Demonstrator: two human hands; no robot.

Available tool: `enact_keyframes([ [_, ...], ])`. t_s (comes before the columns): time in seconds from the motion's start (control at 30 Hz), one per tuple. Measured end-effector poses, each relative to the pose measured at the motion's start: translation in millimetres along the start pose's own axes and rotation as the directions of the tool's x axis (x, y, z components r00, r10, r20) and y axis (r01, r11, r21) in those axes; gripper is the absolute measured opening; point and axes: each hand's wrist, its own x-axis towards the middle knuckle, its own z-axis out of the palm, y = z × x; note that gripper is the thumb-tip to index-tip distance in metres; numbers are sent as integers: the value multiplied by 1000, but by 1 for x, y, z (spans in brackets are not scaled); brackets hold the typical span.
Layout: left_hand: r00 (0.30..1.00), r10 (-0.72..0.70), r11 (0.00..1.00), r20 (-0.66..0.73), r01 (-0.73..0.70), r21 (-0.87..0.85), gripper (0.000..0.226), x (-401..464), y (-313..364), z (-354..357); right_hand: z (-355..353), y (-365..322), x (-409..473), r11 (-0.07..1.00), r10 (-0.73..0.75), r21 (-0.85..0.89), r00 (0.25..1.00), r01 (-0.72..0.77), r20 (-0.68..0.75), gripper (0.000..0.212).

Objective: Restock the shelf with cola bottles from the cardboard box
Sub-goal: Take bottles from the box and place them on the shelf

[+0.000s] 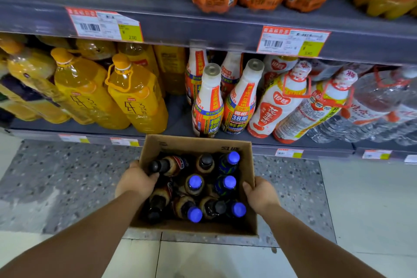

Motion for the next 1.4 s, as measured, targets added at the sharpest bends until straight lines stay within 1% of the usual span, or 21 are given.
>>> enact_keyframes([
  [0.07,1000,-2,999,-26,4,46,71,-5,8,3,-8,-3,1,999,-3,33,1000,2,22,30],
  [0.13,994,65,979,-87,-47,196,94,-10,15,6,-16,-6,1,997,-5,80,1000,4,16,43],
  [0.17,985,131,954,-115,-94,284,97,-13,18,7,-19,-8,-1,994,-11,106,1000,12,-11,48],
  [0.23,954,281,895,-109,-219,388,86,-17,24,12,-24,-13,-6,986,-39,154,991,58,-126,51],
  [0.27,936,345,877,-68,-295,379,79,-18,28,16,-26,-15,-9,981,-65,169,979,98,-191,50],
  [0.3,923,385,881,-6,-366,300,74,-19,32,20,-29,-18,-12,974,-98,176,963,145,-250,49],
  [0.33,913,401,896,74,-408,175,71,-22,38,23,-30,-21,-14,966,-133,175,945,192,-299,48],
  [0.37,901,408,907,149,-419,49,73,-25,42,25,-32,-24,-16,958,-168,166,925,235,-340,47],
  [0.4,888,418,907,193,-419,-37,75,-26,44,27,-33,-27,-17,949,-197,159,907,271,-372,47],
  [0.5,897,396,918,196,-386,-88,77,-28,44,26,-34,-38,-19,924,-260,145,859,354,-441,45],
  [0.6,903,366,930,223,-344,-132,77,-26,39,20,-28,-47,-23,887,-354,115,819,447,-450,40],
  [0.67,900,344,936,267,-305,-176,80,-25,37,18,-23,-54,-23,859,-398,141,815,492,-422,38],
  [0.77,878,331,942,345,-287,-174,84,-29,31,23,-12,-62,-20,846,-434,173,841,504,-324,41],
  [0.83,868,357,933,345,-314,-176,84,-33,27,32,-4,-66,-15,847,-456,184,859,499,-232,46],
  [0.9,867,384,921,317,-334,-202,80,-35,24,44,4,-69,-10,853,-476,194,874,485,-93,55],
  [1.0,867,407,906,288,-342,-249,72,-33,23,57,12,-70,2,880,-474,69,870,469,136,73],
  [1.07,874,404,900,272,-325,-292,66,-30,23,62,14,-72,10,893,-437,-9,871,451,224,80],
  [1.13,877,397,892,270,-299,-339,58,-27,23,63,15,-77,18,894,-410,-63,867,443,282,82],
  [1.23,868,412,867,276,-279,-413,51,-25,21,65,19,-85,24,880,-394,-143,864,453,313,78],
  [1.3,868,417,855,269,-274,-440,49,-25,20,67,23,-88,26,896,-371,-145,887,420,275,72],
  [1.4,872,412,861,264,-277,-427,50,-26,21,68,32,-90,29,921,-332,-149,924,361,189,59],
])
